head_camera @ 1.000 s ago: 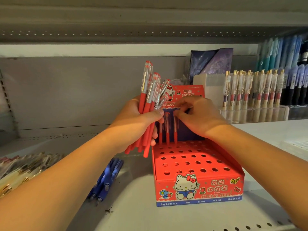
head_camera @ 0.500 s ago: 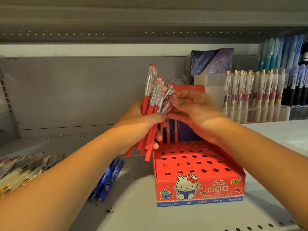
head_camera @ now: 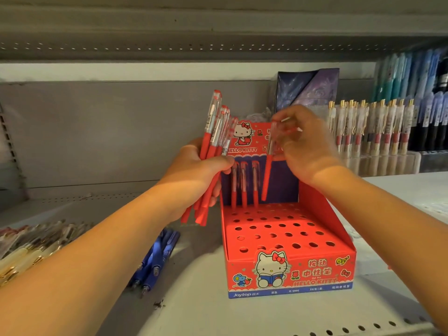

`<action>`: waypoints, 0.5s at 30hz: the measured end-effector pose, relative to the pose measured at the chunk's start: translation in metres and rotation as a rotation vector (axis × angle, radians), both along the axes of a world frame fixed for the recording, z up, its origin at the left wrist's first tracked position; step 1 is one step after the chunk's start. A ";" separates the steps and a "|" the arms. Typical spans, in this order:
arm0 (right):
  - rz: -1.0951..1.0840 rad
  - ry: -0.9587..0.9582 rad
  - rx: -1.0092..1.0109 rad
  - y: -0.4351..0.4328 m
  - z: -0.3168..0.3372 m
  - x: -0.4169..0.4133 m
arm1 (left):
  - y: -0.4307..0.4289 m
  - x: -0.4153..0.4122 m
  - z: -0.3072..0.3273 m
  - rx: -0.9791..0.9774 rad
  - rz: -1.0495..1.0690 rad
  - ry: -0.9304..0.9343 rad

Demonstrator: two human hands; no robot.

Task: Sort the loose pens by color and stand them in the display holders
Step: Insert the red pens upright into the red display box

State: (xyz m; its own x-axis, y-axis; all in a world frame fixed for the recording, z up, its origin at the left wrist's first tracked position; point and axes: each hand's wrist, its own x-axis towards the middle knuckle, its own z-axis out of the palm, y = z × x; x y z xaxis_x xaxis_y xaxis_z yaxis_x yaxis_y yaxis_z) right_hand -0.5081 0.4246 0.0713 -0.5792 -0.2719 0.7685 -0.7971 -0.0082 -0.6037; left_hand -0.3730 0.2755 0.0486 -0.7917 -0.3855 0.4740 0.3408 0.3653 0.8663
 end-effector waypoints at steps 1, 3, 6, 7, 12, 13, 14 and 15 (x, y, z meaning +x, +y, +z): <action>-0.010 0.003 0.045 -0.002 -0.003 -0.001 | 0.000 0.001 0.000 -0.003 0.000 -0.001; -0.011 -0.010 0.083 -0.004 -0.007 -0.003 | 0.001 0.002 0.000 -0.013 -0.015 -0.003; -0.024 -0.020 0.123 -0.005 -0.010 -0.006 | 0.002 0.003 -0.001 -0.027 -0.046 -0.002; -0.029 -0.023 0.140 -0.005 -0.011 -0.007 | 0.002 0.003 -0.001 -0.034 -0.050 -0.003; -0.023 -0.059 0.241 -0.004 -0.017 -0.006 | 0.002 0.002 -0.001 -0.038 -0.051 0.010; -0.027 -0.059 0.275 -0.003 -0.017 -0.006 | 0.001 0.002 -0.001 -0.025 -0.051 0.011; -0.033 -0.061 0.316 -0.002 -0.018 -0.005 | 0.000 0.002 -0.001 -0.010 -0.051 0.008; -0.038 -0.068 0.360 -0.002 -0.019 -0.005 | 0.000 0.001 -0.001 0.004 -0.053 -0.001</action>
State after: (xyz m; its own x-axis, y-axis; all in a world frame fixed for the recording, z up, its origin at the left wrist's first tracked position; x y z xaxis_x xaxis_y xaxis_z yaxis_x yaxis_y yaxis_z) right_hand -0.5127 0.4229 0.0524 -0.6408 -0.4950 0.5868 -0.7505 0.2433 -0.6144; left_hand -0.3716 0.2753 0.0477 -0.8115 -0.3448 0.4718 0.3589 0.3430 0.8681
